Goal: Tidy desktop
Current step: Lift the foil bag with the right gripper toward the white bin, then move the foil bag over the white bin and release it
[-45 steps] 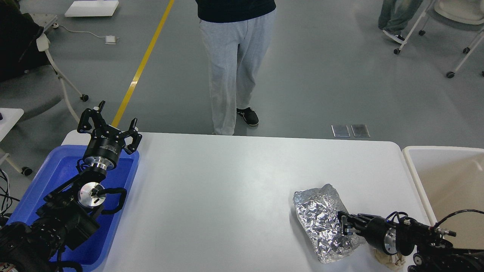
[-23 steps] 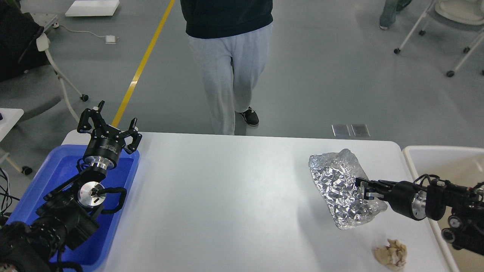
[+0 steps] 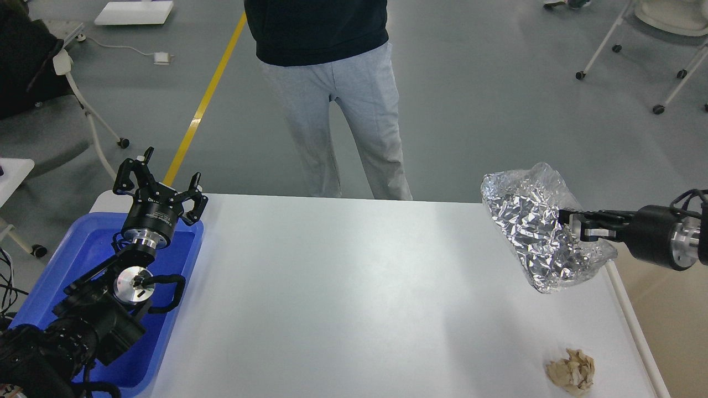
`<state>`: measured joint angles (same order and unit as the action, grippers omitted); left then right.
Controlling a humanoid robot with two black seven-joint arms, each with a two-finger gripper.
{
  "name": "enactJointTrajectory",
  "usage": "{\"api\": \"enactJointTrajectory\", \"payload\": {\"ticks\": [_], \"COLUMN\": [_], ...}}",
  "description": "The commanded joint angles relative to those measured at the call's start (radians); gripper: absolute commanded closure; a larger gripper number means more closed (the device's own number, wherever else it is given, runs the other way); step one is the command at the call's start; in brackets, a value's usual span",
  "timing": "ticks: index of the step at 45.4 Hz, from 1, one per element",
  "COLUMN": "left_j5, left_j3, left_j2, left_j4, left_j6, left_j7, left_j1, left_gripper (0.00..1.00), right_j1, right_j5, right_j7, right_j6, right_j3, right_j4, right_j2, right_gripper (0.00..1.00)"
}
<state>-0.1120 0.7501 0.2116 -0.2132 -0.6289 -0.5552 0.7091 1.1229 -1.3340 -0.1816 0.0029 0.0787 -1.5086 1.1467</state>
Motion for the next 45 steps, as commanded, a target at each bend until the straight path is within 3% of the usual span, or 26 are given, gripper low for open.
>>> {"api": "enactJointTrajectory", "payload": {"ticks": [1,13,23,34,45], "left_j5": [0.000,0.000,0.000,0.000,0.000], "left_j3": [0.000,0.000,0.000,-0.002,-0.002], "left_j2": [0.000,0.000,0.000,0.000,0.000], "left_j4": [0.000,0.000,0.000,0.000,0.000], "left_j6": [0.000,0.000,0.000,0.000,0.000], "left_j7": [0.000,0.000,0.000,0.000,0.000], "left_j1": [0.000,0.000,0.000,0.000,0.000], "left_gripper": [0.00,0.00,0.00,0.00,0.00], "right_j1": [0.051,0.018,-0.072,-0.268,-0.411], "right_j5": [0.004,0.051,0.186,0.468,0.872], "right_j7": [-0.002,-0.003,-0.010,-0.159,-0.180], "right_j6": [0.040,0.022,-0.038,-0.124,-0.119], "right_j3": [-0.004,-0.008,-0.017,-0.017,-0.017], "right_j4": [-0.042,0.030,0.195,0.396,0.576], "right_j2": [0.059,0.074,0.080,0.073,0.018], "right_gripper": [1.00,1.00,1.00,1.00,1.00]}}
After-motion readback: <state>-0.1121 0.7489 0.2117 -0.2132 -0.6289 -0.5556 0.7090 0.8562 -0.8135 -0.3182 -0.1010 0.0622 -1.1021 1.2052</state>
